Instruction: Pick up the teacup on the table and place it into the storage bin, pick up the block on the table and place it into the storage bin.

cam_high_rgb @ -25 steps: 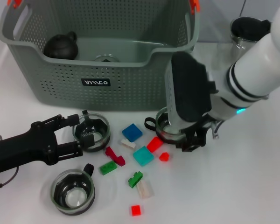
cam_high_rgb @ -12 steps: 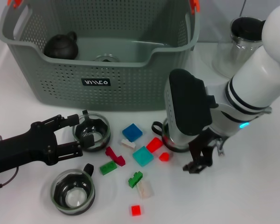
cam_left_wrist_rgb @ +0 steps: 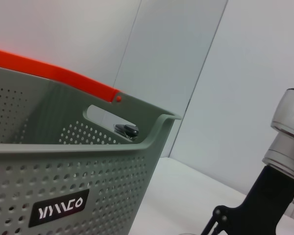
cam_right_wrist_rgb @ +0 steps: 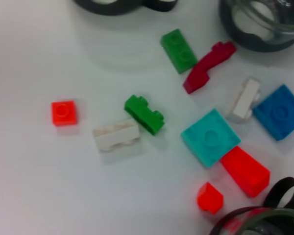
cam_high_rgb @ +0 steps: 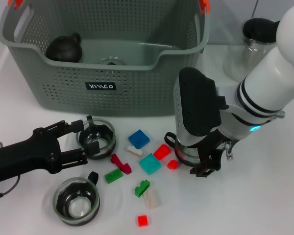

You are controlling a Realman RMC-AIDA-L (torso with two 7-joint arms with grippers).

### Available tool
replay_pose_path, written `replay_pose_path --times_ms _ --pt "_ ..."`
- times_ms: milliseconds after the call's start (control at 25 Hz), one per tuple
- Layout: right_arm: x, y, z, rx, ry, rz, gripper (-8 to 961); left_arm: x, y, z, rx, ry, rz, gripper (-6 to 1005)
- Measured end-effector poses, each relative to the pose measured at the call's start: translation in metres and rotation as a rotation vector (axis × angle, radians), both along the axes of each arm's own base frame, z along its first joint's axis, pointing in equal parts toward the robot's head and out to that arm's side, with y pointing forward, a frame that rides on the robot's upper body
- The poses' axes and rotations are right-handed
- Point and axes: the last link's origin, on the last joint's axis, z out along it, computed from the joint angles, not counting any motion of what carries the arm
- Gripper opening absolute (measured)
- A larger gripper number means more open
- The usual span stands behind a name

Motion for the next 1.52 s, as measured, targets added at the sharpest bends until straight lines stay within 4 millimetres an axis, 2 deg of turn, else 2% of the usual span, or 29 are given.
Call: replay_pose_path --times_ms 440,880,1080,1240,1520 --pt "-0.002 0.001 0.002 0.001 0.026 -0.052 552 0.000 -0.001 0.000 -0.002 -0.002 -0.001 872" --pt "0.001 0.000 0.002 -0.015 0.008 -0.069 73 0.000 -0.002 0.000 -0.004 -0.007 -0.002 872" --pt "-0.002 0.000 0.004 -0.019 0.025 -0.075 66 0.000 -0.003 -0.001 -0.005 -0.008 -0.001 872" --pt "-0.016 0.005 0.026 -0.044 0.161 -0.103 60 0.000 -0.003 0.000 -0.005 -0.008 -0.002 872" --pt "-0.045 0.009 0.096 -0.107 0.578 -0.128 57 0.000 -0.003 0.000 -0.004 -0.008 -0.001 872"
